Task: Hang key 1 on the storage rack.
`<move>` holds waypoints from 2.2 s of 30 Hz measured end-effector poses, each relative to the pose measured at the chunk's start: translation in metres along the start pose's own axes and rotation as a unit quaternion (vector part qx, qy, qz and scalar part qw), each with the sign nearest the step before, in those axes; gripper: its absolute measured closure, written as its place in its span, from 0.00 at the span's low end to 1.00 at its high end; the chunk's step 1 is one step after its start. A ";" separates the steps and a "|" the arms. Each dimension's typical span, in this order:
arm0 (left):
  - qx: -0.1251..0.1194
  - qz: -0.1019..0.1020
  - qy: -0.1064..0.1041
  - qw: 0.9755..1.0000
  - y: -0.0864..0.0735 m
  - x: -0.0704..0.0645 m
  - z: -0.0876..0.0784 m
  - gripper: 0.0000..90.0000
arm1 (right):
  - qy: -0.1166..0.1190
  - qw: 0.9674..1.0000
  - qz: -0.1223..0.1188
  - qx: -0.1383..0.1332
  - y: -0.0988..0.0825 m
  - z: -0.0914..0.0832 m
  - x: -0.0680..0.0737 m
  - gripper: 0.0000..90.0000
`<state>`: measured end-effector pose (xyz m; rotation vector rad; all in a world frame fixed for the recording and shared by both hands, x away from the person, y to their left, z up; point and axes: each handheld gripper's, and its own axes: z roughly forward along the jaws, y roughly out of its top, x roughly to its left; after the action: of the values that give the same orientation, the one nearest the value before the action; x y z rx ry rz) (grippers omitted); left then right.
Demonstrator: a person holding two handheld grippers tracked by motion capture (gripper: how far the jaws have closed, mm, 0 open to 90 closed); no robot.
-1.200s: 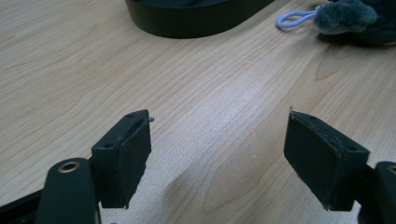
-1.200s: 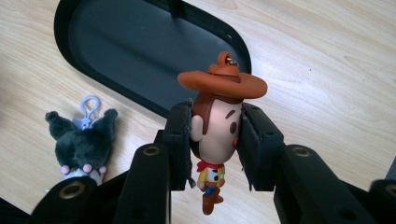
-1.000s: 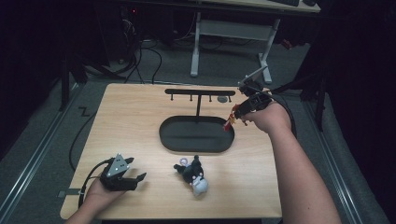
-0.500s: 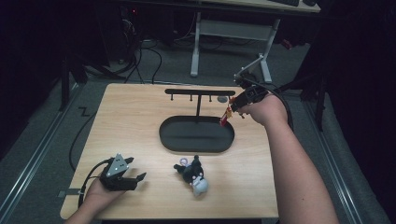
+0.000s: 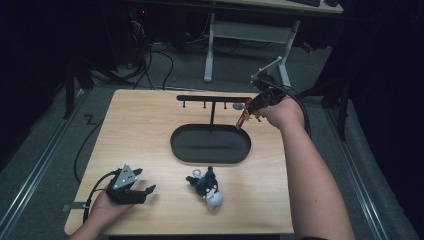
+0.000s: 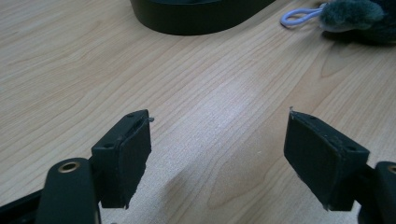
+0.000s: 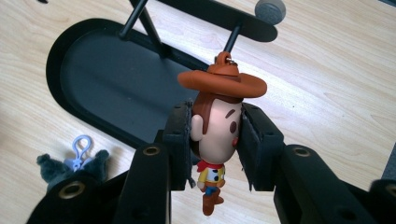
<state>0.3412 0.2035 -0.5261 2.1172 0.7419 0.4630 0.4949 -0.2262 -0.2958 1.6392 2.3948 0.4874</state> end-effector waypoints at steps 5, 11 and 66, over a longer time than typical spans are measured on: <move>0.000 0.001 0.000 1.000 0.000 0.000 0.000 0.26 | -0.001 1.000 0.007 -0.002 -0.001 0.004 -0.004 0.74; -0.001 0.001 0.000 1.000 0.000 0.000 0.001 0.26 | 0.001 1.000 0.012 0.001 -0.005 0.009 -0.006 0.74; 0.009 0.014 -0.008 1.000 0.003 -0.008 0.006 0.26 | 0.005 0.999 0.014 -0.052 -0.115 0.064 0.011 0.39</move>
<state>0.3400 0.1934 -0.5278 2.1485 0.7099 0.4561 0.4132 -0.2441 -0.3979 1.6314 2.3141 0.6164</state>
